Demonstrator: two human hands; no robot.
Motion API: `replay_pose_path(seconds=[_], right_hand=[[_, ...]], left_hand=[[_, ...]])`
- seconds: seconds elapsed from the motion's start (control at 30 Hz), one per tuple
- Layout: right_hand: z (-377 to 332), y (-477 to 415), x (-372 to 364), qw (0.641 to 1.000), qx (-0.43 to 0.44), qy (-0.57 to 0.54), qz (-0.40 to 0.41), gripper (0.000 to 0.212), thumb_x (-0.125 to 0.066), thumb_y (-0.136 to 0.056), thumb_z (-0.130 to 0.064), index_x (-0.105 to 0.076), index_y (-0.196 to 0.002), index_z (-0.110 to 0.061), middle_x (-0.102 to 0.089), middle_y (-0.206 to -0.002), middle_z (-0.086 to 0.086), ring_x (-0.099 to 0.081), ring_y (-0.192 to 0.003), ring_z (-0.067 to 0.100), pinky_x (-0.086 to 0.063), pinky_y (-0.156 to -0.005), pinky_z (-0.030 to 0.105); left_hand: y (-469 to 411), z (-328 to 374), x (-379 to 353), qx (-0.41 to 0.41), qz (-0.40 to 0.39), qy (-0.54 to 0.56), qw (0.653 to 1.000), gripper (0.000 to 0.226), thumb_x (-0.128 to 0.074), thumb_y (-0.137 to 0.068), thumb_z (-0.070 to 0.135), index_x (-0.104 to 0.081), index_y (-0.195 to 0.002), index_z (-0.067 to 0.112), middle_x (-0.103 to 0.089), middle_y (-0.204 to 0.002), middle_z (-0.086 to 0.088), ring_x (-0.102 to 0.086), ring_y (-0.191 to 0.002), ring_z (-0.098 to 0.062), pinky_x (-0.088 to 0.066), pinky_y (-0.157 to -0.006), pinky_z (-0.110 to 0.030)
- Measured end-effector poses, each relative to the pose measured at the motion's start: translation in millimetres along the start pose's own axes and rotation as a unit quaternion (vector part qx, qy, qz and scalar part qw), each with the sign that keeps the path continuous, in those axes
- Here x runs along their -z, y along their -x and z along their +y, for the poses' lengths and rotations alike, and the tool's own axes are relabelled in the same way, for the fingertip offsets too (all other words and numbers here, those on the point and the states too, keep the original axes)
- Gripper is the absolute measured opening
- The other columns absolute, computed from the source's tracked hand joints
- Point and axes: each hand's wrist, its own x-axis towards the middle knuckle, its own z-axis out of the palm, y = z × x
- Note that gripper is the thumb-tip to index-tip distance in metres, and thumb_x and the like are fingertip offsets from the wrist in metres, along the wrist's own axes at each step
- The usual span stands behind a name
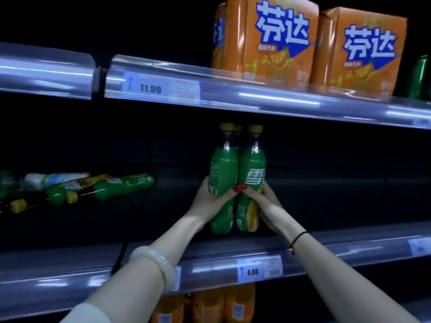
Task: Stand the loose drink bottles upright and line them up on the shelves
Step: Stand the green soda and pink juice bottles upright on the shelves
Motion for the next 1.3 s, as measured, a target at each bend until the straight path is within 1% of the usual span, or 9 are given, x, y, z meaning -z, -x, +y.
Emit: replay_pose_path(seconds=[0.2,0.33,0.57,0.67,0.77,0.87,1.0,1.17,1.3], right_hand=[[4.4,-1.7,2.1,1.000,0.023,-0.004,0.003,0.064,-0.079,-0.072,-0.021,-0.050,-0.129,-0.016,-0.067,-0.119,0.007,-0.065,-0.109,0.025,-0.049,-0.098,0.048],[4.6,-0.8,1.3,1.000,0.023,-0.004,-0.002,0.068,-0.081,-0.071,-0.027,-0.048,-0.131,-0.019,-0.067,-0.120,0.004,-0.064,-0.110,0.022,-0.048,-0.099,0.046],[0.8,19.9,-13.6,0.988,0.067,0.076,0.113,0.071,-0.078,-0.076,-0.019,-0.037,-0.134,-0.017,-0.058,-0.121,-0.004,-0.058,-0.100,0.000,-0.050,-0.078,0.014],[-6.1,32.1,-21.3,0.934,0.166,0.204,0.242,0.076,-0.077,-0.078,-0.024,-0.033,-0.139,-0.016,-0.043,-0.130,-0.004,-0.045,-0.116,0.007,-0.036,-0.096,0.022],[-9.2,43.3,-38.8,0.820,0.307,0.388,0.288,0.050,-0.066,-0.084,-0.021,-0.043,-0.127,-0.012,-0.043,-0.131,0.009,-0.041,-0.120,0.022,-0.025,-0.100,0.027],[-4.1,46.7,-70.7,0.773,0.396,0.447,0.215,0.035,-0.057,-0.085,-0.014,-0.051,-0.119,-0.012,-0.051,-0.125,0.012,-0.043,-0.117,0.020,-0.029,-0.097,0.029],[4.5,38.3,-132.6,0.818,0.360,0.444,0.073,0.033,-0.056,-0.087,-0.008,-0.059,-0.120,-0.007,-0.055,-0.131,0.012,-0.049,-0.121,0.026,-0.036,-0.103,0.035],[15.4,12.5,-214.3,0.831,0.287,0.475,-0.032,0.042,-0.055,-0.091,-0.011,-0.051,-0.132,-0.008,-0.048,-0.141,0.009,-0.044,-0.130,0.026,-0.022,-0.103,0.020],[23.0,-14.4,-278.3,0.828,0.248,0.497,-0.080,0.047,-0.051,-0.094,-0.013,-0.041,-0.140,-0.015,-0.040,-0.148,0.003,-0.035,-0.137,0.021,-0.022,-0.108,0.026]], left_hand=[[-1.7,-1.3,0.6,-0.013,0.011,-0.017,1.000,0.039,-0.070,-0.083,0.021,-0.050,-0.116,0.029,-0.066,-0.104,0.010,-0.063,-0.094,-0.001,-0.052,-0.077,-0.016],[-2.8,-3.7,-2.2,-0.016,0.028,-0.018,0.999,0.044,-0.070,-0.083,0.021,-0.048,-0.121,0.023,-0.065,-0.107,0.006,-0.063,-0.099,-0.008,-0.052,-0.080,-0.018],[2.6,-3.9,2.2,-0.002,0.034,-0.075,0.997,0.052,-0.069,-0.082,0.030,-0.041,-0.124,0.018,-0.059,-0.104,0.009,-0.058,-0.094,-0.001,-0.049,-0.076,-0.015],[8.4,-3.7,7.4,-0.015,0.047,-0.088,0.995,0.036,-0.067,-0.085,0.030,-0.048,-0.113,0.017,-0.061,-0.098,0.008,-0.059,-0.086,-0.002,-0.048,-0.067,-0.010],[16.4,3.5,15.6,-0.028,0.066,-0.103,0.992,0.029,-0.061,-0.090,0.027,-0.052,-0.113,0.011,-0.059,-0.099,0.003,-0.055,-0.084,-0.003,-0.045,-0.066,-0.005],[26.1,13.4,35.9,-0.023,0.096,-0.108,0.989,0.030,-0.052,-0.095,0.030,-0.053,-0.116,0.008,-0.056,-0.100,-0.001,-0.051,-0.089,-0.010,-0.044,-0.076,-0.023],[33.7,19.9,92.6,-0.013,0.147,-0.119,0.982,0.016,-0.046,-0.097,0.033,-0.053,-0.099,0.018,-0.058,-0.091,0.000,-0.053,-0.091,-0.015,-0.045,-0.086,-0.035],[48.2,32.9,177.3,-0.007,0.166,-0.153,0.974,0.018,-0.045,-0.099,0.029,-0.054,-0.108,0.017,-0.057,-0.101,-0.003,-0.054,-0.094,-0.016,-0.046,-0.090,-0.035],[54.3,39.2,251.7,-0.024,0.180,-0.212,0.960,0.024,-0.046,-0.098,0.019,-0.053,-0.119,0.009,-0.057,-0.102,-0.003,-0.053,-0.094,-0.015,-0.044,-0.079,-0.021]])
